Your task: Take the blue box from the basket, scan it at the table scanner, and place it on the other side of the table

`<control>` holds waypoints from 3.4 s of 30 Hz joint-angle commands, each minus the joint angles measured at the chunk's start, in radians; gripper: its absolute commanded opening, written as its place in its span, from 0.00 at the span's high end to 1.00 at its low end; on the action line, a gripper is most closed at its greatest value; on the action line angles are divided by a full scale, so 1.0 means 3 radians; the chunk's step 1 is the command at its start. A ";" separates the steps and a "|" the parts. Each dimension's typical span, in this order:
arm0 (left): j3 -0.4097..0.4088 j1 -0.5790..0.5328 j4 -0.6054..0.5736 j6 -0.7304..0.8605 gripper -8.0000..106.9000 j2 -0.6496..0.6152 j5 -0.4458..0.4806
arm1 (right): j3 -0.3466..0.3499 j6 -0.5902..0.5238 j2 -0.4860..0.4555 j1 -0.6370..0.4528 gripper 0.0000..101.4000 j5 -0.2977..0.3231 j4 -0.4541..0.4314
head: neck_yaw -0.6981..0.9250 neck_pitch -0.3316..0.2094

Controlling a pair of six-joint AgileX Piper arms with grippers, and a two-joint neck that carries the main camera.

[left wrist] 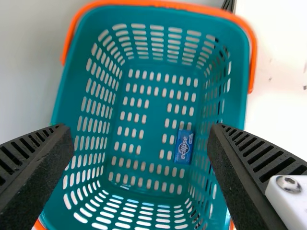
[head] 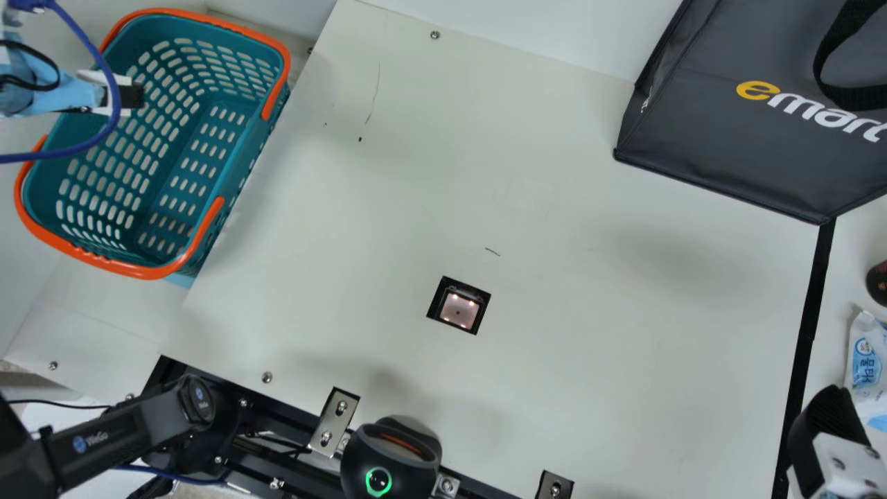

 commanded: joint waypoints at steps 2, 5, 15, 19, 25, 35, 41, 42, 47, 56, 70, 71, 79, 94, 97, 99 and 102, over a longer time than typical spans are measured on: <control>0.0001 -0.0036 0.0018 0.0048 0.15 0.0184 -0.0050 | 0.0000 0.0000 0.0000 0.0000 0.06 0.0000 0.0000 | 0.0013 -0.0097; -0.0006 -0.0076 0.0018 0.0096 0.15 0.0338 -0.0101 | 0.0000 0.0000 0.0000 0.0000 0.06 0.0000 0.0000 | 0.0013 -0.0097; -0.0014 -0.0165 -0.0031 0.0256 0.15 0.0788 -0.0267 | 0.0000 0.0000 0.0000 0.0000 0.06 0.0000 0.0000 | 0.0013 -0.0097; -0.0015 -0.0191 -0.0001 0.0262 0.15 0.0942 -0.0313 | 0.0000 0.0000 0.0000 0.0000 0.06 0.0000 0.0000 | 0.0013 -0.0097; -0.0036 -0.0221 0.0112 0.0169 0.15 0.1139 -0.0300 | 0.0000 0.0000 0.0000 0.0000 0.06 0.0000 0.0000 | 0.0013 -0.0097; -0.0033 -0.0242 0.0265 0.0027 0.15 0.1322 -0.0233 | 0.0000 0.0000 0.0000 0.0000 0.06 0.0000 0.0000 | 0.0013 -0.0097; 0.0014 -0.0232 0.0344 -0.0250 0.15 0.1390 -0.0287 | 0.0000 0.0000 0.0000 0.0000 0.06 0.0000 0.0000 | 0.0013 -0.0097; 0.0025 -0.0231 0.0351 -0.0321 0.15 0.1401 -0.0309 | 0.0000 0.0000 0.0000 0.0000 0.06 0.0000 0.0000 | 0.0013 -0.0097; 0.0104 -0.0227 0.0349 -0.0757 0.15 0.1433 -0.0438 | 0.0000 0.0000 0.0000 0.0000 0.06 0.0000 0.0000 | 0.0013 -0.0097; 0.0388 -0.0275 0.0235 -0.1659 0.15 0.1397 -0.0747 | 0.0000 0.0000 0.0000 0.0000 0.06 0.0000 0.0000 | 0.0013 -0.0097; 0.0719 -0.0468 0.0375 -0.3125 0.15 0.1352 -0.1162 | 0.0000 0.0000 0.0000 0.0000 0.06 0.0000 0.0000 | 0.0013 -0.0097; 0.0716 -0.0477 0.0375 -0.3204 0.15 0.1361 -0.1153 | 0.0000 0.0000 0.0000 0.0000 0.06 0.0000 0.0000 | 0.0013 -0.0097; 0.0651 -0.0505 0.0284 -0.3594 0.15 0.1524 -0.1059 | 0.0000 0.0000 0.0000 0.0000 0.06 0.0000 0.0000 | 0.0013 -0.0097; 0.0636 -0.0473 0.0108 -0.3694 0.15 0.1981 -0.1153 | 0.0000 0.0000 0.0000 0.0000 0.06 0.0000 0.0000 | 0.0013 -0.0097; 0.0640 -0.0468 0.0084 -0.3693 0.15 0.2044 -0.1162 | 0.0000 0.0000 0.0000 0.0000 0.06 0.0003 0.0000 | 0.0013 -0.0097; 0.0643 -0.0465 0.0070 -0.3696 0.15 0.2078 -0.1166 | 0.0000 0.0000 0.0000 0.0000 0.06 0.0003 0.0000 | 0.0013 -0.0097; 0.0651 -0.0459 0.0037 -0.3699 0.15 0.2120 -0.1177 | 0.0000 0.0000 0.0000 0.0000 0.06 0.0003 0.0000 | 0.0013 -0.0097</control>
